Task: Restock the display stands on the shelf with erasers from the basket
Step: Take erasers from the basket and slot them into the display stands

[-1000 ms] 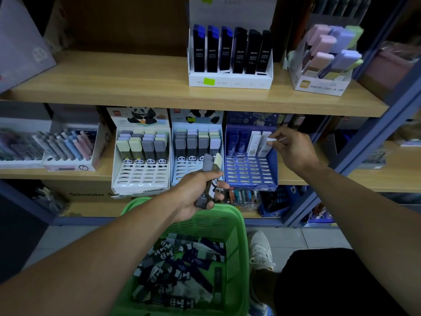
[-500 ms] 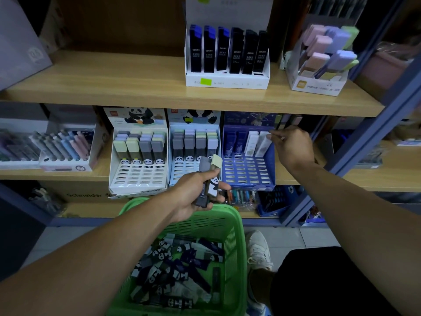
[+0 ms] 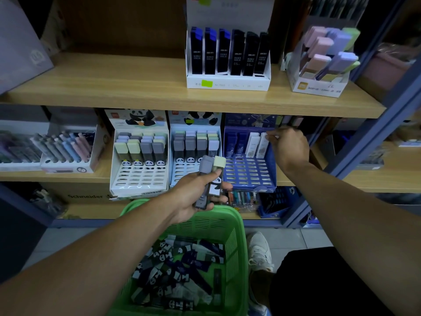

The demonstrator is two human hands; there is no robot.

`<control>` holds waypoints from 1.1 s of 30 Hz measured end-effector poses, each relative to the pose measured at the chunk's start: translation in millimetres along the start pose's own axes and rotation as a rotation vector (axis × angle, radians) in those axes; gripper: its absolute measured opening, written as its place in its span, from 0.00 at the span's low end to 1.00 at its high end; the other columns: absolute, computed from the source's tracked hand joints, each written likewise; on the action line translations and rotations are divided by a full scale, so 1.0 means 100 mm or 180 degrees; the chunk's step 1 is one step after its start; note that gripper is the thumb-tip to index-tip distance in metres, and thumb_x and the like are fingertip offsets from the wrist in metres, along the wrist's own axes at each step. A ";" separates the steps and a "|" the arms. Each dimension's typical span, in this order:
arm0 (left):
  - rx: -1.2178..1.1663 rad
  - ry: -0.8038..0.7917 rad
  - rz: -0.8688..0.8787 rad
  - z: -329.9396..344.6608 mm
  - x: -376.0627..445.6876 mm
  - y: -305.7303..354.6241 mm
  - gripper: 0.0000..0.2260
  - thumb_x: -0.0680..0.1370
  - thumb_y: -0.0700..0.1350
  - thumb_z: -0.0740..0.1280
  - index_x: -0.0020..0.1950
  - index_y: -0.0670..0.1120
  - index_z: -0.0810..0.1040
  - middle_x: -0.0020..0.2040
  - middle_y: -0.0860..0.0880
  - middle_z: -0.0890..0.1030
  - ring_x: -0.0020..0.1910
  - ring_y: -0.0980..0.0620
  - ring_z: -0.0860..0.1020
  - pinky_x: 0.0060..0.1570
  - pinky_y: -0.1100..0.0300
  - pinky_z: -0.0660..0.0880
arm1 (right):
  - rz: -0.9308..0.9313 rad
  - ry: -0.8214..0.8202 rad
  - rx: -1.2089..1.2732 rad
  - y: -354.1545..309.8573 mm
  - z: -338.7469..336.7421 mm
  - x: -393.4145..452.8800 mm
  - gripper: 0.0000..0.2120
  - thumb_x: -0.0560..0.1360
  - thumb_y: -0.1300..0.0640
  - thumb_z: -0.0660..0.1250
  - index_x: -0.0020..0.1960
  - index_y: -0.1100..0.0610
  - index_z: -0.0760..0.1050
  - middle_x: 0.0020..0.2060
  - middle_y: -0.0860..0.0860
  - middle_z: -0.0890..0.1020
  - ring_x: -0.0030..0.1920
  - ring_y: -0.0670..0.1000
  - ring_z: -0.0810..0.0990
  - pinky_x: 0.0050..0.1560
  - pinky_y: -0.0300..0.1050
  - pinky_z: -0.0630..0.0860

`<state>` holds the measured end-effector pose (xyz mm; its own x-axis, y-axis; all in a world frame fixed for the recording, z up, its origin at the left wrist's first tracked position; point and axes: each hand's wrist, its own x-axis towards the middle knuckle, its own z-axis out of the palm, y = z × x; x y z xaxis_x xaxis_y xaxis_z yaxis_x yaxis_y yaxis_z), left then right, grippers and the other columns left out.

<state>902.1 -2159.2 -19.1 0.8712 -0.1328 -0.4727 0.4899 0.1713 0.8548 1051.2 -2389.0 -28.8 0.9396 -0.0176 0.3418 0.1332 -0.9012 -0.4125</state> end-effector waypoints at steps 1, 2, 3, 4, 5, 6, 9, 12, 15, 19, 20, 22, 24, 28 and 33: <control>-0.0005 0.0004 0.0007 0.00 0.00 0.00 0.13 0.82 0.49 0.65 0.65 0.47 0.74 0.52 0.45 0.86 0.35 0.51 0.82 0.24 0.63 0.70 | 0.0025 -0.0040 -0.0027 0.00 0.01 0.01 0.10 0.81 0.55 0.65 0.59 0.53 0.83 0.56 0.54 0.85 0.54 0.56 0.82 0.53 0.47 0.77; -0.0011 0.0004 0.0016 0.00 -0.01 0.00 0.13 0.82 0.49 0.65 0.65 0.46 0.75 0.51 0.45 0.86 0.35 0.51 0.82 0.24 0.63 0.70 | 0.0043 -0.0080 -0.0071 0.01 0.01 0.02 0.11 0.82 0.56 0.65 0.59 0.53 0.83 0.56 0.54 0.84 0.54 0.57 0.82 0.54 0.47 0.78; -0.0028 0.0004 0.0023 0.00 -0.01 0.01 0.12 0.82 0.48 0.65 0.64 0.46 0.75 0.51 0.45 0.86 0.36 0.51 0.82 0.24 0.63 0.71 | 0.0039 -0.0109 -0.0128 0.02 0.02 0.03 0.11 0.82 0.57 0.64 0.59 0.53 0.83 0.55 0.54 0.84 0.54 0.57 0.82 0.54 0.48 0.79; -0.0055 0.0006 0.0028 0.00 -0.01 0.01 0.12 0.82 0.48 0.65 0.64 0.45 0.75 0.51 0.45 0.86 0.36 0.50 0.83 0.25 0.63 0.71 | 0.0043 -0.0134 -0.0191 0.03 0.04 0.04 0.11 0.81 0.59 0.63 0.58 0.53 0.83 0.55 0.54 0.85 0.53 0.58 0.83 0.54 0.50 0.79; -0.0087 0.0011 0.0030 0.00 -0.01 0.01 0.12 0.82 0.48 0.65 0.64 0.45 0.75 0.51 0.45 0.86 0.36 0.50 0.83 0.25 0.63 0.72 | 0.0061 -0.0144 -0.0245 0.03 0.05 0.04 0.12 0.81 0.61 0.63 0.57 0.54 0.83 0.54 0.55 0.85 0.52 0.58 0.83 0.54 0.51 0.80; -0.0117 0.0017 0.0033 0.00 -0.02 0.02 0.12 0.82 0.47 0.65 0.63 0.45 0.75 0.51 0.45 0.86 0.36 0.50 0.83 0.25 0.63 0.72 | 0.0097 -0.0143 -0.0279 0.03 0.05 0.05 0.12 0.80 0.62 0.63 0.57 0.54 0.83 0.53 0.55 0.85 0.51 0.58 0.83 0.53 0.52 0.80; -0.0163 0.0027 0.0035 0.00 -0.03 0.02 0.10 0.82 0.47 0.65 0.62 0.45 0.75 0.50 0.44 0.86 0.36 0.49 0.83 0.25 0.62 0.73 | 0.0155 -0.0097 -0.0310 0.01 0.05 0.06 0.12 0.80 0.63 0.62 0.57 0.56 0.83 0.52 0.56 0.85 0.52 0.59 0.82 0.53 0.53 0.80; -0.0135 0.0009 0.0027 0.00 -0.04 0.02 0.10 0.82 0.46 0.65 0.61 0.45 0.76 0.50 0.45 0.86 0.37 0.50 0.83 0.25 0.63 0.73 | 0.0170 -0.0206 -0.0398 0.03 0.06 0.05 0.13 0.80 0.64 0.61 0.57 0.57 0.83 0.52 0.58 0.85 0.51 0.61 0.82 0.53 0.55 0.80; -0.0118 0.0002 0.0044 0.00 -0.04 0.02 0.10 0.81 0.46 0.66 0.62 0.45 0.76 0.51 0.45 0.87 0.37 0.50 0.84 0.25 0.63 0.73 | 0.0150 -0.0248 -0.0548 0.05 0.07 0.04 0.14 0.81 0.63 0.60 0.57 0.56 0.83 0.53 0.58 0.85 0.51 0.62 0.82 0.51 0.55 0.80; -0.0187 -0.0023 0.0060 0.00 -0.04 0.04 0.10 0.81 0.45 0.66 0.62 0.44 0.76 0.50 0.45 0.87 0.39 0.50 0.85 0.26 0.62 0.76 | 0.0023 -0.0033 -0.0611 -0.01 0.04 0.01 0.12 0.82 0.55 0.61 0.58 0.53 0.82 0.55 0.55 0.83 0.51 0.59 0.81 0.48 0.51 0.79; -0.0217 -0.0039 0.0051 0.01 -0.04 0.04 0.10 0.82 0.44 0.65 0.62 0.43 0.75 0.50 0.45 0.87 0.39 0.49 0.85 0.27 0.62 0.77 | -0.0082 0.0053 -0.0493 -0.05 0.02 -0.01 0.11 0.82 0.53 0.62 0.58 0.51 0.82 0.56 0.53 0.83 0.50 0.57 0.81 0.47 0.49 0.78; -0.0293 -0.0071 0.0035 0.01 -0.04 0.05 0.10 0.83 0.41 0.63 0.64 0.43 0.73 0.52 0.44 0.86 0.41 0.48 0.86 0.29 0.61 0.79 | -0.0216 -0.0098 0.0073 -0.18 -0.05 -0.07 0.11 0.83 0.51 0.63 0.59 0.49 0.82 0.55 0.49 0.83 0.46 0.50 0.80 0.45 0.44 0.75; -0.0336 -0.0092 0.0044 0.00 -0.03 0.06 0.10 0.83 0.39 0.62 0.64 0.43 0.73 0.52 0.44 0.86 0.42 0.47 0.86 0.30 0.60 0.80 | -0.0242 -0.0749 0.0852 -0.36 -0.12 -0.18 0.11 0.82 0.48 0.64 0.59 0.50 0.82 0.53 0.45 0.83 0.46 0.46 0.79 0.49 0.44 0.76; -0.0285 -0.0098 0.0046 0.00 -0.03 0.08 0.08 0.83 0.40 0.63 0.61 0.45 0.75 0.52 0.46 0.86 0.44 0.48 0.86 0.32 0.60 0.80 | -0.0055 -0.1899 0.2016 -0.65 -0.14 -0.44 0.10 0.78 0.46 0.68 0.56 0.48 0.81 0.47 0.48 0.85 0.41 0.48 0.84 0.42 0.43 0.79; -0.0277 -0.0105 -0.0001 0.01 -0.02 0.05 0.10 0.83 0.41 0.64 0.63 0.44 0.76 0.53 0.45 0.86 0.45 0.46 0.86 0.31 0.60 0.80 | 0.0466 -0.2127 0.2495 -0.76 -0.03 -0.49 0.07 0.76 0.57 0.73 0.54 0.56 0.81 0.44 0.57 0.85 0.37 0.48 0.83 0.40 0.42 0.82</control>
<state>902.5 -2159.1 -13.3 0.8702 -0.1646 -0.4645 0.4924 0.2552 0.8321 994.0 -2320.4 -11.9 0.9144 0.3549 -0.1947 -0.0533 -0.3711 -0.9270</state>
